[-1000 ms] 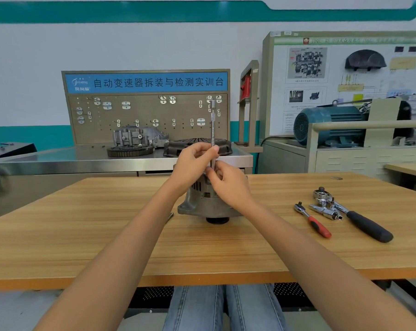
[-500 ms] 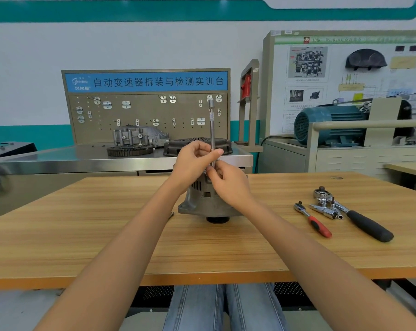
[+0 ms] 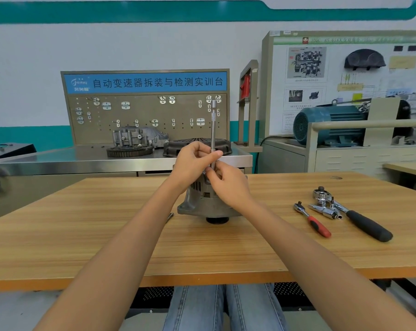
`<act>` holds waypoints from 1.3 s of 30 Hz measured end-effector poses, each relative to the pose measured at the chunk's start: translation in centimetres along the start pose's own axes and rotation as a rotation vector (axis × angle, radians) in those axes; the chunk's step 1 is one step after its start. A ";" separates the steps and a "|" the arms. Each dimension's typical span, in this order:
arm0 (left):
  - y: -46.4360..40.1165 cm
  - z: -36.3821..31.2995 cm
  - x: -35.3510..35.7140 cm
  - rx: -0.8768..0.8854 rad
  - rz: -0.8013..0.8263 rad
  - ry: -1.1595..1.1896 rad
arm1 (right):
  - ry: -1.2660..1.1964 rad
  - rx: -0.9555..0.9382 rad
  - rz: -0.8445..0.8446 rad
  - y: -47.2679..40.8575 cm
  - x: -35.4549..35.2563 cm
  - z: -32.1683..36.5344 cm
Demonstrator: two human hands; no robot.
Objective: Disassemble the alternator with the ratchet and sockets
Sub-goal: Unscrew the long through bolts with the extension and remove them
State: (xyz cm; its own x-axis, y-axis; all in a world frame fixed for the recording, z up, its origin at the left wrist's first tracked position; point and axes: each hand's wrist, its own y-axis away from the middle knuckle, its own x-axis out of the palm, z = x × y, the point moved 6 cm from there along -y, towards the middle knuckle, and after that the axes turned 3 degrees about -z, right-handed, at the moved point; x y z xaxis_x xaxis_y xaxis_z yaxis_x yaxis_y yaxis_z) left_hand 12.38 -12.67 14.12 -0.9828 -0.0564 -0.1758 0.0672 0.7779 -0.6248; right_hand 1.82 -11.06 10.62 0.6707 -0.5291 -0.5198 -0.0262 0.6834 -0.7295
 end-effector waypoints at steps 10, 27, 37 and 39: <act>0.1 0.0 -0.1 0.003 0.099 0.016 | -0.032 0.005 -0.010 0.1 0.0 0.0; 0.5 -0.5 0.1 0.004 0.137 0.020 | -0.022 -0.013 0.003 0.1 0.0 0.1; 0.1 -0.3 0.1 0.010 -0.001 -0.011 | -0.014 0.006 0.009 0.1 -0.1 0.1; 0.1 -0.2 0.1 0.010 0.015 0.005 | -0.011 0.009 0.004 0.1 -0.1 0.1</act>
State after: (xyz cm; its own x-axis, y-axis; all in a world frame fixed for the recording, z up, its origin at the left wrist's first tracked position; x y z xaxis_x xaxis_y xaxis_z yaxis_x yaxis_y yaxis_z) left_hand 12.24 -12.47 14.21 -0.9826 -0.0415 -0.1809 0.0833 0.7722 -0.6299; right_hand 1.78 -10.91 10.64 0.6788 -0.5206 -0.5179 -0.0223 0.6903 -0.7232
